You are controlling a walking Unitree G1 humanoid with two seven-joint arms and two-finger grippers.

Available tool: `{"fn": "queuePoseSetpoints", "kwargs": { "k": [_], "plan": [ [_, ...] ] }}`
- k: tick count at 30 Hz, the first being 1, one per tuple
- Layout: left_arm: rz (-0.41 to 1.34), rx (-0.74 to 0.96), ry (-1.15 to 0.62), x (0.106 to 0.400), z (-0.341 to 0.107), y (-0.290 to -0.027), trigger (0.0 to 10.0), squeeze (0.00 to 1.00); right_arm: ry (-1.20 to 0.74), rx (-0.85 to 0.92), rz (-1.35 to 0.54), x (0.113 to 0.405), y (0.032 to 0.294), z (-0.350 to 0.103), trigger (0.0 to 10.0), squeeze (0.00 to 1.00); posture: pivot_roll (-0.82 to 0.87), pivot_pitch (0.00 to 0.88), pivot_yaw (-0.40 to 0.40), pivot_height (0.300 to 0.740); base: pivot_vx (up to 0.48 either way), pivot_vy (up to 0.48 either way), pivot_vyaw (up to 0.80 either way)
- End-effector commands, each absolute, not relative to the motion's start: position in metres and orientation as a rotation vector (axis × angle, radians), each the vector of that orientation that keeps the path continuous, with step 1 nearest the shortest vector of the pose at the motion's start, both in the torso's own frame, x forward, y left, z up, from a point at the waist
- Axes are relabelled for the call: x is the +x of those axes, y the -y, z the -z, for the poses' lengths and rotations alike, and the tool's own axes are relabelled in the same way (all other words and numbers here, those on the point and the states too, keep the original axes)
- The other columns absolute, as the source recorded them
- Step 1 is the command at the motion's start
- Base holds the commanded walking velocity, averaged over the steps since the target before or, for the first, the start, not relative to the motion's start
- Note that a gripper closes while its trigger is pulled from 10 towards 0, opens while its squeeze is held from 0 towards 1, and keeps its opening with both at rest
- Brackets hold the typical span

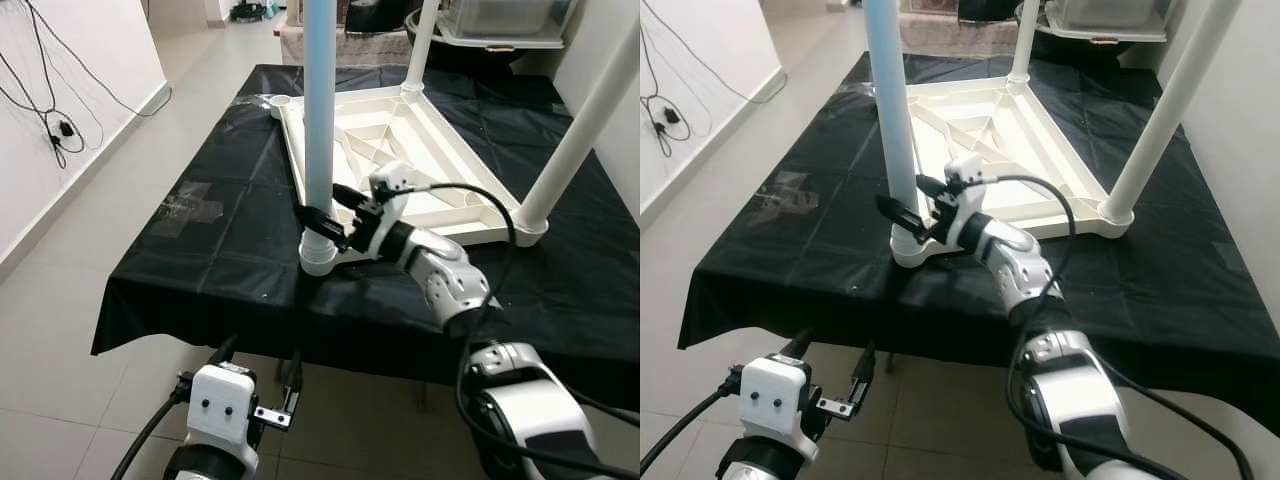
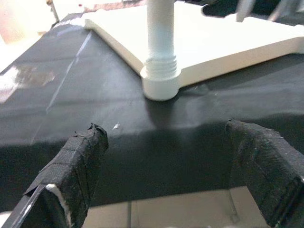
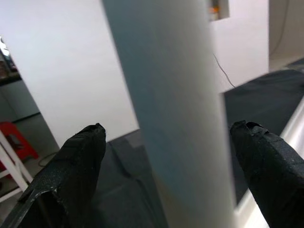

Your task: Building children table

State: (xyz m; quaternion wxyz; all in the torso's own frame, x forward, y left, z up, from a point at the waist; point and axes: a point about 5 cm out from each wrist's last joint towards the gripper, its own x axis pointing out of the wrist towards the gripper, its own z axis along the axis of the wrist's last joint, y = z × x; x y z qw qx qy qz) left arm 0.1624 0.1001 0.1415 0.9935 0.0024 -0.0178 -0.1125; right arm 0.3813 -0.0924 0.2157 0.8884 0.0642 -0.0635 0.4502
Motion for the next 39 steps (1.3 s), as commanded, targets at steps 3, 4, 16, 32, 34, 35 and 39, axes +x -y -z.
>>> {"fn": "queuePoseSetpoints", "kwargs": {
  "k": [3, 4, 16, 32, 34, 35, 39],
  "plan": [
    [0.251, 0.001, 0.055, 0.159, -0.145, -0.092, 10.0, 0.0, 0.126, 0.121, -0.955, 0.383, 0.084, -0.215, 10.0, 0.0, 0.11, 0.148, -0.039, 0.74, 0.0, 0.0, 0.0],
    [0.255, 0.006, 0.056, 0.159, -0.146, -0.091, 10.0, 0.0, 0.132, 0.124, -0.962, 0.384, 0.079, -0.217, 10.0, 0.0, 0.11, 0.149, -0.039, 0.74, 0.0, 0.0, 0.0],
    [0.27, 0.025, 0.057, 0.155, -0.147, -0.086, 10.0, 0.0, 0.14, 0.114, -0.976, 0.391, 0.06, -0.227, 10.0, 0.0, 0.12, 0.165, -0.051, 0.74, 0.0, 0.0, 0.0],
    [0.274, 0.038, 0.055, 0.154, -0.147, -0.084, 10.0, 0.0, 0.152, 0.076, -0.981, 0.394, 0.052, -0.233, 10.0, 0.0, 0.12, 0.173, -0.057, 0.74, 0.0, 0.0, 0.0],
    [0.274, 0.039, 0.055, 0.154, -0.147, -0.084, 10.0, 0.0, 0.152, 0.075, -0.98, 0.395, 0.052, -0.234, 10.0, 0.0, 0.12, 0.173, -0.057, 0.74, 0.0, 0.0, 0.0],
    [0.274, 0.039, 0.055, 0.154, -0.147, -0.084, 10.0, 0.0, 0.152, 0.075, -0.98, 0.395, 0.052, -0.234, 10.0, 0.0, 0.12, 0.173, -0.057, 0.74, 0.0, 0.0, 0.0],
    [0.272, 0.041, 0.054, 0.154, -0.147, -0.084, 10.0, 0.0, 0.151, 0.069, -0.978, 0.395, 0.052, -0.233, 10.0, 0.0, 0.12, 0.173, -0.057, 0.74, 0.0, 0.0, 0.0]
  ]
}}
